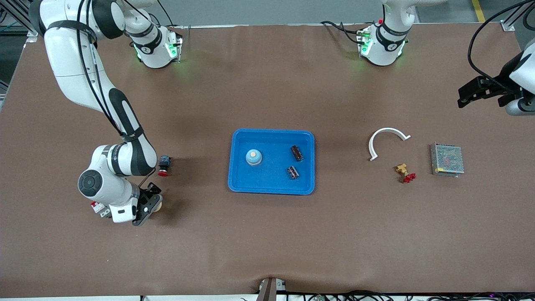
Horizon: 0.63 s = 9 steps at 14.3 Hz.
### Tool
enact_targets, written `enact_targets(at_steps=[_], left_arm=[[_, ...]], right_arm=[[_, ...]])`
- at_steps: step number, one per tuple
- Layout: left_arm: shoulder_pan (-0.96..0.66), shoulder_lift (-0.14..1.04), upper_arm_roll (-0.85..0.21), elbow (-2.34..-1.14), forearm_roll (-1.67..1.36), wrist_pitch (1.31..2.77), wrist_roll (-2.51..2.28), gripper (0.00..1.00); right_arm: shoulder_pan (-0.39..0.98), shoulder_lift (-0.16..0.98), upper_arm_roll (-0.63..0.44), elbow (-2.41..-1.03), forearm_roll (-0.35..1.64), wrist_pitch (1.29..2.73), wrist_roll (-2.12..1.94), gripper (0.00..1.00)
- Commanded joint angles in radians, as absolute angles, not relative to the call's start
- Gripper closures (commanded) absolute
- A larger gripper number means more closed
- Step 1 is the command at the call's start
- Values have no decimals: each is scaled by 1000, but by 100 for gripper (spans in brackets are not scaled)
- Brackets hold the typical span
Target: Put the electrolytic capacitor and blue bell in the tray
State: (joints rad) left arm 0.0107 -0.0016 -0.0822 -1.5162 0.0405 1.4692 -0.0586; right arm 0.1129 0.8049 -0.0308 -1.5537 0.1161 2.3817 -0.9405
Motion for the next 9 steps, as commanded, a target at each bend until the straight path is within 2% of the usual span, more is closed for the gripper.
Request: enact_targets(at_steps=[1, 4, 9], left_arm=[[-3, -83, -64, -1612, 20, 1492, -49, 0], [-6, -115, -67, -1641, 20, 1499, -57, 0], [-17, -138, -74, -1657, 20, 1503, -67, 0]], right_arm=[[95, 811, -17, -1539, 133, 2378, -959, 41], [95, 807, -17, -1532, 137, 2369, -950, 41], [110, 796, -17, -1462, 137, 2226, -849, 41]])
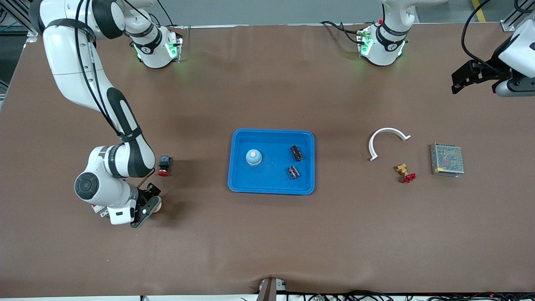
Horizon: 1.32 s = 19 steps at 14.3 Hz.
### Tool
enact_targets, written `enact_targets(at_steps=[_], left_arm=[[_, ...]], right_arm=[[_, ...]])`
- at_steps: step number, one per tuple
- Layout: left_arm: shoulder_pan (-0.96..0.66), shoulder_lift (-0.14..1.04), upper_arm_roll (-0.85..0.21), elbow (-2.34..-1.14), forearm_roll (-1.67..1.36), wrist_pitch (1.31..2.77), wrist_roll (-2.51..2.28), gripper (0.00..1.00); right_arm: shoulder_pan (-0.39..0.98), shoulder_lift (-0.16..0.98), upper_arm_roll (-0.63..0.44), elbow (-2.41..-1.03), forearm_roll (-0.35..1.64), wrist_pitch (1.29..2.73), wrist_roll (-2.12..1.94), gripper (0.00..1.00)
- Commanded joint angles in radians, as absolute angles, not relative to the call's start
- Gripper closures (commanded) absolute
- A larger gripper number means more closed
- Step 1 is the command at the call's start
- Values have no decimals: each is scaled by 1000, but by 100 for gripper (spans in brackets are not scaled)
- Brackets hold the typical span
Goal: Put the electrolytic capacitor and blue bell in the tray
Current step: 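Carry the bell with the right gripper over the tray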
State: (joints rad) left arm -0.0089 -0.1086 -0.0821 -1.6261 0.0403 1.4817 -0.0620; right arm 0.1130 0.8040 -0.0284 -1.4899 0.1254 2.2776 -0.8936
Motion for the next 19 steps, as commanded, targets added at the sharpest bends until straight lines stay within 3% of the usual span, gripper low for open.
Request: enact_targets(at_steps=[1, 11, 19], left_arm=[[-17, -138, -75, -1657, 18, 1503, -67, 0], [-11, -138, -77, -1651, -9, 1500, -67, 0], [-9, -135, -75, -1652, -9, 1497, -67, 0]], right_arm=[[117, 787, -15, -1462, 137, 2218, -810, 41], [274, 693, -15, -1463, 137, 2079, -375, 41], [437, 658, -14, -1470, 138, 2083, 50, 41]])
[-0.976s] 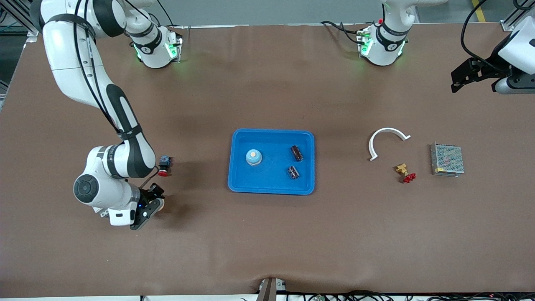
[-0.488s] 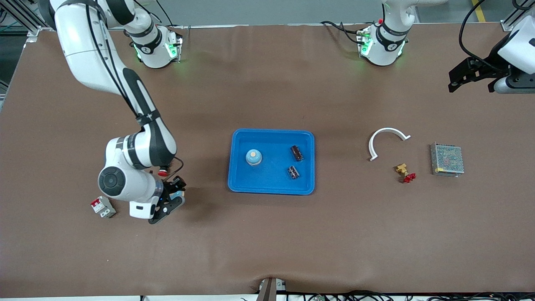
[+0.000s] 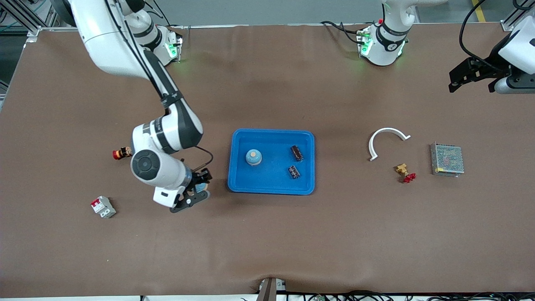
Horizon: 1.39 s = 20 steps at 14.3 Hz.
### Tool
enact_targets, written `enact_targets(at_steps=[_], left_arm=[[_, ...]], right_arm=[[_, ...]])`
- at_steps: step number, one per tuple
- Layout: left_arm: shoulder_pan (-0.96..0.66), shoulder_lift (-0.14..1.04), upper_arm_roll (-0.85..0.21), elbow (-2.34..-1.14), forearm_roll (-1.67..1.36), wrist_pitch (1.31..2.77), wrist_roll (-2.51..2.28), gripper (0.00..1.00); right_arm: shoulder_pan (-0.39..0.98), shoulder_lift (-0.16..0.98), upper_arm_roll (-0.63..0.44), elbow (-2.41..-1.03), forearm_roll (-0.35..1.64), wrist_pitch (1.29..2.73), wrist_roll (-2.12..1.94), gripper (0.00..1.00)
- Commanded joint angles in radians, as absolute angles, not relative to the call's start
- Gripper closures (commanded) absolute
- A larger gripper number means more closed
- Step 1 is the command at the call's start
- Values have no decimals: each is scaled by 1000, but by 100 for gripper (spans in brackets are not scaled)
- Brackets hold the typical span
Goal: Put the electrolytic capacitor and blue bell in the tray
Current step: 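Carry the bell with the right gripper over the tray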
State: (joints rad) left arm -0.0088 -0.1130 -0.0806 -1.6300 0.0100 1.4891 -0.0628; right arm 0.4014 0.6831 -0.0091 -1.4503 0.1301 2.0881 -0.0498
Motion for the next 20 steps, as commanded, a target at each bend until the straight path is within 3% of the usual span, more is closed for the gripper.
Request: enact_targets(at_steps=[1, 20], left_arm=[[-9, -133, -77, -1652, -9, 1497, -67, 0], [-9, -130, -75, -1651, -6, 1490, -89, 0]], right_arm=[[460, 658, -14, -1468, 138, 2089, 108, 41], [676, 767, -17, -1428, 135, 2332, 620, 44]])
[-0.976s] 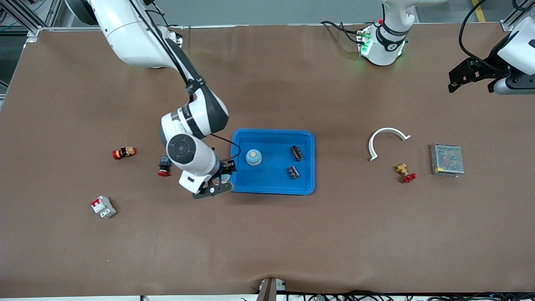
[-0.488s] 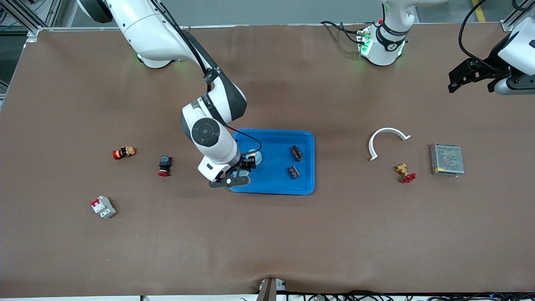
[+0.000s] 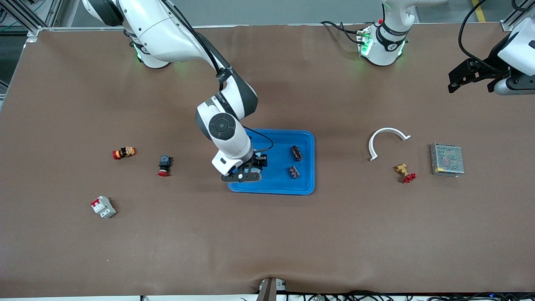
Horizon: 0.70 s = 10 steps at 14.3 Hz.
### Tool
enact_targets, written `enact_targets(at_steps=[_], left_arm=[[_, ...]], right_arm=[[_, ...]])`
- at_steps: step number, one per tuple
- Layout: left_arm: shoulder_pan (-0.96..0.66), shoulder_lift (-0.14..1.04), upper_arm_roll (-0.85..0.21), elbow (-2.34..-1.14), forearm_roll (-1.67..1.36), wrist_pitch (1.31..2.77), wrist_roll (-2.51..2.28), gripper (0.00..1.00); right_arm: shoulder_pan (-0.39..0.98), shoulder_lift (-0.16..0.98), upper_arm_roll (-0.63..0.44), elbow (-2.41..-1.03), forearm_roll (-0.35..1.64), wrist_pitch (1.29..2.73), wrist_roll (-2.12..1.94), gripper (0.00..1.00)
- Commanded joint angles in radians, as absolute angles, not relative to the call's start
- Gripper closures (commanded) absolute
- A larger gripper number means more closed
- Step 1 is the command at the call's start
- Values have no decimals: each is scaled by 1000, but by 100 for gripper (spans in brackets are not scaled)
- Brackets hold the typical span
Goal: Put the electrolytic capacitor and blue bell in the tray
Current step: 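Carry the bell with the right gripper over the tray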
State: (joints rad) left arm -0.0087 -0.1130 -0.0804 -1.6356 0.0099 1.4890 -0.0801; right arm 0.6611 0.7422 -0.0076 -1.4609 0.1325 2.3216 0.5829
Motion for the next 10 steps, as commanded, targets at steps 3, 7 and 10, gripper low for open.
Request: enact_targets(at_steps=[3, 7, 10], left_arm=[[-9, -127, -77, -1652, -2, 1486, -89, 0], [-9, -126, -77, -1652, -2, 1486, -89, 0], [-9, -124, -77, -1652, -2, 1486, -89, 0]], right_arm=[[678, 787, -17, -1413, 132, 2333, 629, 44], [684, 816, -20, -1399, 127, 2345, 632, 45], [687, 844, -23, -1376, 124, 2353, 641, 45]])
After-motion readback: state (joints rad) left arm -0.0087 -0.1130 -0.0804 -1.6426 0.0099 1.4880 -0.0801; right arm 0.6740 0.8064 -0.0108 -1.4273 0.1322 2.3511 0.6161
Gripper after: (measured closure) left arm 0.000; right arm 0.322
